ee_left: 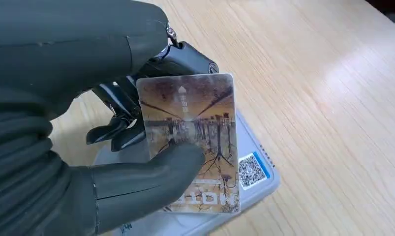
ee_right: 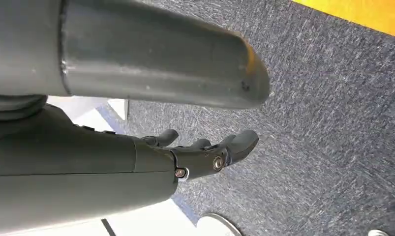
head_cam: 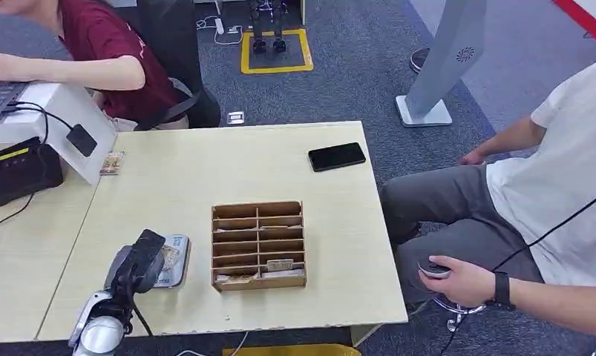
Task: Pass the card to the sensor for recognition and then transmit it.
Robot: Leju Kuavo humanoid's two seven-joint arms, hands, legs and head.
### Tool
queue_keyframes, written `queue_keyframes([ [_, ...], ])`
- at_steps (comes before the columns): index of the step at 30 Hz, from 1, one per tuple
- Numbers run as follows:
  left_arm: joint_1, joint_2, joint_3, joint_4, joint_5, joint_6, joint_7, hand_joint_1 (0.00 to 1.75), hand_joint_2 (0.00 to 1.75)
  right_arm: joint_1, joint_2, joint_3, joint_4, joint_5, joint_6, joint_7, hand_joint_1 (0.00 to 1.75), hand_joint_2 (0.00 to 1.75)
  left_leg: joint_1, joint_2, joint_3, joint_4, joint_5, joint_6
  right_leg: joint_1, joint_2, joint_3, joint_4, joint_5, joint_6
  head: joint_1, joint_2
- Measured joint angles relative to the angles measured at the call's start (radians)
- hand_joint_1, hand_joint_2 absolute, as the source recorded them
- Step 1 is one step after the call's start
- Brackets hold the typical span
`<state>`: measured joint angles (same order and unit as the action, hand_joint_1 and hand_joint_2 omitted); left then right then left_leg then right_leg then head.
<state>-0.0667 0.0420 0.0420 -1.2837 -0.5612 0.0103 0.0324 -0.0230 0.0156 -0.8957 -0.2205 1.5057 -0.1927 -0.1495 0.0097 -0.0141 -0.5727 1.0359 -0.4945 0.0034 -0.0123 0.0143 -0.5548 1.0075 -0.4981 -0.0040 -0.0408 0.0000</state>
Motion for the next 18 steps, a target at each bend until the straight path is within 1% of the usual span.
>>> queue_keyframes([
  [18,0.006,-0.018,0.000,0.008,-0.024,-0.008,0.003,1.75,1.75,0.000,0.000,0.001,0.000,0.000,-0.003,0.000,0.00,0.00,0.000,0.000,0.001,0.000,0.000,0.000,0.000,0.000,0.001,0.000,0.000,0.000,0.000,0.000],
])
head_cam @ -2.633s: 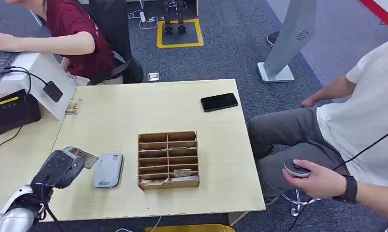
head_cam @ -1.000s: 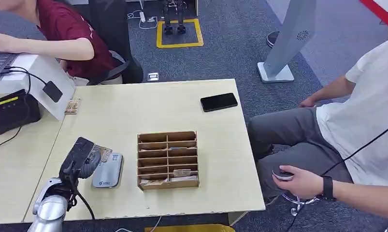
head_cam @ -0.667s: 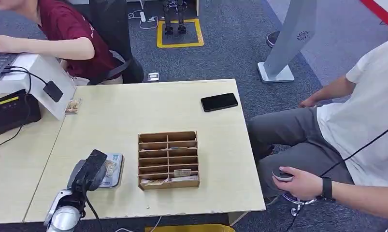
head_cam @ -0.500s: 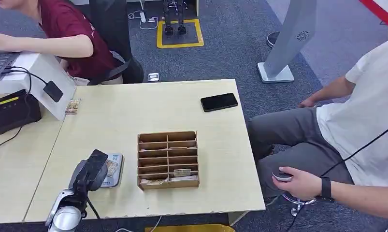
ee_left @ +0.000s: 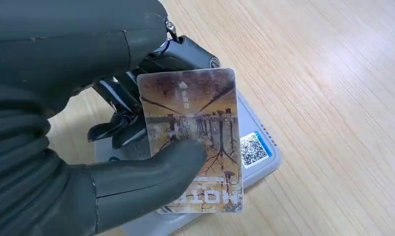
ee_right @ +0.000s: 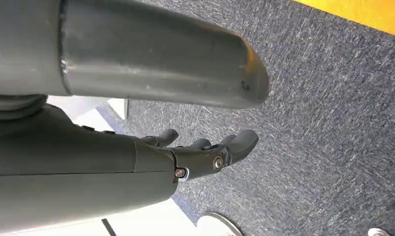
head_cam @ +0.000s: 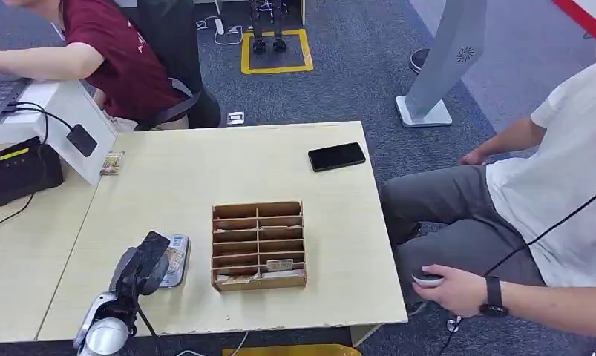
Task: Pass the card to the sensor for recognition and then transmit it.
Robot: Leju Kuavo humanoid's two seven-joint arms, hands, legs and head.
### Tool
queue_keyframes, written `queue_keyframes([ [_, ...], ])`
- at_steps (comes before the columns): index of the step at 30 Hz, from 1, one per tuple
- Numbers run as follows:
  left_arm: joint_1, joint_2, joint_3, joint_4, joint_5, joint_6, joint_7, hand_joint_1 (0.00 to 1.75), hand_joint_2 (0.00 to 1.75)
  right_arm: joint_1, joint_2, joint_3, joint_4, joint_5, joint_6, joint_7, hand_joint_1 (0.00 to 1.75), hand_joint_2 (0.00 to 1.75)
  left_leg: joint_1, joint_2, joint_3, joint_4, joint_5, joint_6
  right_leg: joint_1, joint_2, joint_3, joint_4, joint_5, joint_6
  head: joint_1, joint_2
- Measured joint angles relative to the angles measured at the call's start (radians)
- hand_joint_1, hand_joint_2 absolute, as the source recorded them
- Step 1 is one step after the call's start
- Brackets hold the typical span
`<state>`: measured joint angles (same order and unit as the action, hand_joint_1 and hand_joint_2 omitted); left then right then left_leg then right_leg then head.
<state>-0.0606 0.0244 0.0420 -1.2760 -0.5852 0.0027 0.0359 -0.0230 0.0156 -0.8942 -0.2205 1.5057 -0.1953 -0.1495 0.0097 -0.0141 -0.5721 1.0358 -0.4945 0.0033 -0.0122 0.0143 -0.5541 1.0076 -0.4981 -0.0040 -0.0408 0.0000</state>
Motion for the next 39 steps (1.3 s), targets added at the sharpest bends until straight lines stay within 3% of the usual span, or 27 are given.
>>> queue_keyframes([
  [4,0.002,0.000,0.000,0.000,-0.019,0.003,0.000,1.75,1.75,0.000,0.000,0.000,0.000,0.000,0.000,0.000,0.00,0.00,0.000,0.000,0.000,0.000,0.000,0.000,0.000,0.000,0.000,0.000,0.000,0.000,0.000,0.000],
  [11,0.003,-0.002,0.000,0.006,-0.191,0.071,0.014,1.75,1.75,0.000,0.001,0.000,0.000,0.000,0.000,0.000,0.00,0.00,0.000,0.000,0.000,0.000,0.000,0.000,0.000,0.000,0.000,0.000,0.000,0.000,0.000,0.000],
  [20,0.008,-0.010,0.001,0.020,-0.307,0.122,0.014,1.75,1.75,0.002,0.001,0.013,0.000,0.000,-0.007,-0.017,0.00,0.00,0.000,0.000,0.001,0.000,0.000,0.000,0.000,0.000,0.001,0.000,0.000,0.000,0.000,0.000],
  [39,0.005,-0.034,0.014,0.094,-0.450,0.188,0.010,1.75,1.75,0.005,0.001,0.024,0.000,0.000,-0.023,-0.040,0.00,0.00,0.000,0.000,0.003,-0.001,0.000,0.000,0.000,0.000,0.003,0.000,0.000,0.000,0.000,0.000],
])
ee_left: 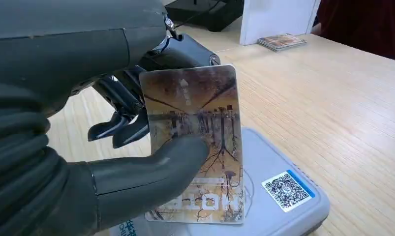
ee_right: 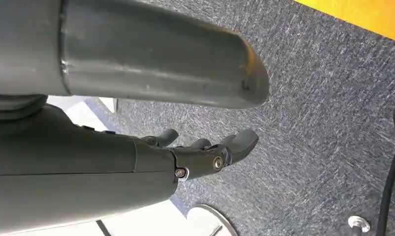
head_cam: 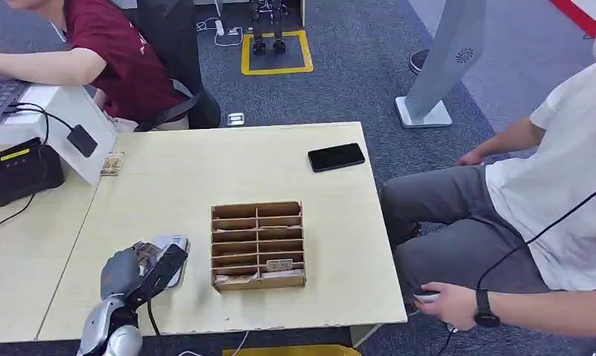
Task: Pass the card to the sensor for recognition and then transmit it.
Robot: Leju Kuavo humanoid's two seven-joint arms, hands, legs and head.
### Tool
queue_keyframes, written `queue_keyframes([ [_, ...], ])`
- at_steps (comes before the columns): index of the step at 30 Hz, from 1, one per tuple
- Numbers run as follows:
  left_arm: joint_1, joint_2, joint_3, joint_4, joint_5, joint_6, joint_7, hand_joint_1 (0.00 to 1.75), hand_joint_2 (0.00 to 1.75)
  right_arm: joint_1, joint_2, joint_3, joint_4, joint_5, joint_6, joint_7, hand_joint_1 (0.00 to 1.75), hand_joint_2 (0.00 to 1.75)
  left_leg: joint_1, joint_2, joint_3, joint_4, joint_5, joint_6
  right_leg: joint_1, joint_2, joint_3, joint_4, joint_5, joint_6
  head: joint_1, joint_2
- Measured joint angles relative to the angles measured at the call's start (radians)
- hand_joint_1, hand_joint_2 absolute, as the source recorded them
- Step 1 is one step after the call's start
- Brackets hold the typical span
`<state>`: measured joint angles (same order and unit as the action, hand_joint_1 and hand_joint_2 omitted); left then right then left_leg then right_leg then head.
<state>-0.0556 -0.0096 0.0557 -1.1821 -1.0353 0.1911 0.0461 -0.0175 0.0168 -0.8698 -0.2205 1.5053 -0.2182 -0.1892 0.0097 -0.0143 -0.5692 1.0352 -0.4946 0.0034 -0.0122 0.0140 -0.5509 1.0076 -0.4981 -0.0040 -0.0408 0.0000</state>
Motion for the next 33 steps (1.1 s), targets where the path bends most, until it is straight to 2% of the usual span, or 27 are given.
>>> queue_keyframes([
  [6,-0.002,-0.023,0.019,0.057,-0.008,0.016,-0.014,1.75,1.75,0.000,0.000,0.001,0.000,0.000,-0.002,0.000,0.00,0.00,0.000,0.000,0.001,0.000,0.000,0.000,0.000,0.000,0.001,0.000,0.000,0.000,0.000,0.000],
  [22,-0.012,-0.040,0.034,0.094,-0.034,0.031,-0.017,1.75,1.75,0.001,0.000,0.003,0.000,0.000,-0.005,-0.006,0.00,0.00,-0.001,-0.001,0.007,-0.001,0.000,0.000,0.000,-0.002,0.008,0.000,0.000,0.000,0.000,0.000],
  [27,-0.013,-0.050,0.042,0.110,-0.042,0.049,-0.060,1.75,1.75,0.002,0.000,0.010,0.000,0.000,-0.008,-0.011,0.00,0.00,-0.001,-0.001,0.008,-0.001,0.000,0.000,0.000,-0.002,0.008,0.000,0.000,0.000,0.000,0.000],
  [30,-0.001,-0.058,0.044,0.095,0.031,0.027,-0.134,1.75,1.75,0.004,0.000,0.010,0.000,0.000,-0.011,-0.013,0.00,0.00,-0.001,-0.001,0.008,-0.001,0.000,0.000,0.000,-0.002,0.008,0.000,0.000,0.000,0.000,0.000],
  [32,0.019,-0.066,0.044,0.038,0.192,-0.057,-0.183,1.75,1.75,0.006,0.000,0.010,0.000,0.000,-0.013,-0.016,0.00,0.00,-0.001,-0.001,0.008,-0.001,0.000,0.000,0.000,-0.002,0.007,0.000,0.000,0.000,0.000,0.000],
  [33,0.032,-0.070,0.044,-0.006,0.332,-0.119,-0.206,1.75,1.75,0.008,0.000,0.010,0.000,0.000,-0.016,-0.018,0.00,0.00,-0.001,-0.002,0.007,-0.001,0.000,0.000,0.000,-0.002,0.007,0.000,0.000,0.000,0.000,0.000],
])
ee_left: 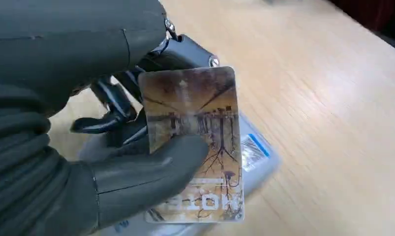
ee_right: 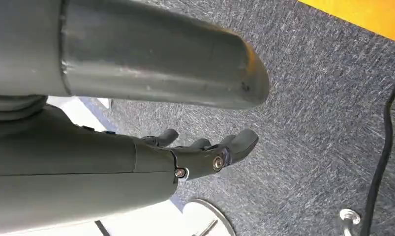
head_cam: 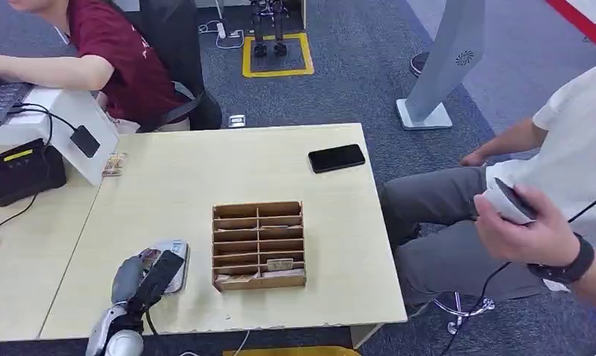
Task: Pass the card to the sensor for recognition and then transmit it.
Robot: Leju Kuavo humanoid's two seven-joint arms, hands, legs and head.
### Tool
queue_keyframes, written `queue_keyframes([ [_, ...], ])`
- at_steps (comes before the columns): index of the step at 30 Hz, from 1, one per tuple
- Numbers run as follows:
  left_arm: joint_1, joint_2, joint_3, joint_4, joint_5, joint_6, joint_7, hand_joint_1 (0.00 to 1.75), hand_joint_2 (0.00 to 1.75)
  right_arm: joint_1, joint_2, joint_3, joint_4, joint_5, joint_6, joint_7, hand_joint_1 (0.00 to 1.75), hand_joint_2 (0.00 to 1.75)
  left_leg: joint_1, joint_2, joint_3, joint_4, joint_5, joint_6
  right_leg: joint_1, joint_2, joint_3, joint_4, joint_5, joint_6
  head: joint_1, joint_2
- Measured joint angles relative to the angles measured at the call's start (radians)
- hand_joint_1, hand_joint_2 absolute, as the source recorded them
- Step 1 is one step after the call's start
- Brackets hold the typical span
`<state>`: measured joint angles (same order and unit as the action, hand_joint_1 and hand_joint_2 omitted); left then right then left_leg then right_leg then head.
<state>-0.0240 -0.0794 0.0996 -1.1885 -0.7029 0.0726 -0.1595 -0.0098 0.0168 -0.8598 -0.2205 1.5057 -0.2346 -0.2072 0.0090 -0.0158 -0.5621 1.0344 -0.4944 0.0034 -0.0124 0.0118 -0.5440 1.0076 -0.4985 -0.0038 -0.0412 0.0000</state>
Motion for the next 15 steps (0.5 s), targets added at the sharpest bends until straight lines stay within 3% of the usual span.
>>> queue_keyframes([
  [1,0.010,-0.002,0.000,-0.049,0.155,-0.055,-0.013,1.75,1.75,0.001,0.000,0.000,0.000,0.000,-0.005,-0.001,0.00,0.00,0.000,-0.001,-0.001,0.000,0.000,0.000,0.000,0.000,-0.001,0.000,0.000,0.000,0.000,0.000],
  [3,0.023,0.004,-0.001,-0.144,0.385,-0.100,-0.023,1.75,1.75,0.001,0.000,0.002,0.000,0.000,-0.009,-0.003,0.00,0.00,0.001,0.000,-0.005,0.001,0.001,0.001,0.000,0.000,-0.005,0.000,0.000,0.000,0.001,0.000],
  [5,0.013,0.015,-0.002,-0.221,0.492,-0.105,-0.015,1.75,1.75,0.001,0.000,0.004,0.000,0.000,-0.010,-0.005,0.00,0.00,0.001,0.000,-0.005,0.001,0.001,0.001,0.000,0.000,-0.005,0.000,0.001,0.000,0.002,0.000],
  [8,-0.039,0.059,-0.002,-0.303,0.631,-0.067,-0.052,1.75,1.75,0.003,0.000,0.007,0.000,0.000,-0.011,-0.001,0.00,0.00,0.001,-0.001,-0.007,0.002,0.002,0.000,0.000,-0.001,-0.007,0.000,0.001,-0.001,0.002,0.000],
  [11,-0.195,0.128,0.000,-0.329,0.643,0.003,-0.038,1.75,1.75,-0.001,-0.001,0.008,0.000,0.000,-0.010,0.006,0.00,0.00,0.002,-0.006,-0.010,0.002,0.005,-0.001,0.001,-0.005,-0.008,0.001,0.002,-0.002,0.003,0.000],
  [15,-0.419,0.218,0.002,-0.313,0.536,0.088,-0.015,1.75,1.75,-0.005,-0.002,0.019,0.000,0.000,-0.003,0.013,0.00,0.00,0.003,-0.006,-0.010,0.002,0.006,-0.003,0.003,-0.005,-0.008,0.002,0.003,-0.004,0.002,0.000],
])
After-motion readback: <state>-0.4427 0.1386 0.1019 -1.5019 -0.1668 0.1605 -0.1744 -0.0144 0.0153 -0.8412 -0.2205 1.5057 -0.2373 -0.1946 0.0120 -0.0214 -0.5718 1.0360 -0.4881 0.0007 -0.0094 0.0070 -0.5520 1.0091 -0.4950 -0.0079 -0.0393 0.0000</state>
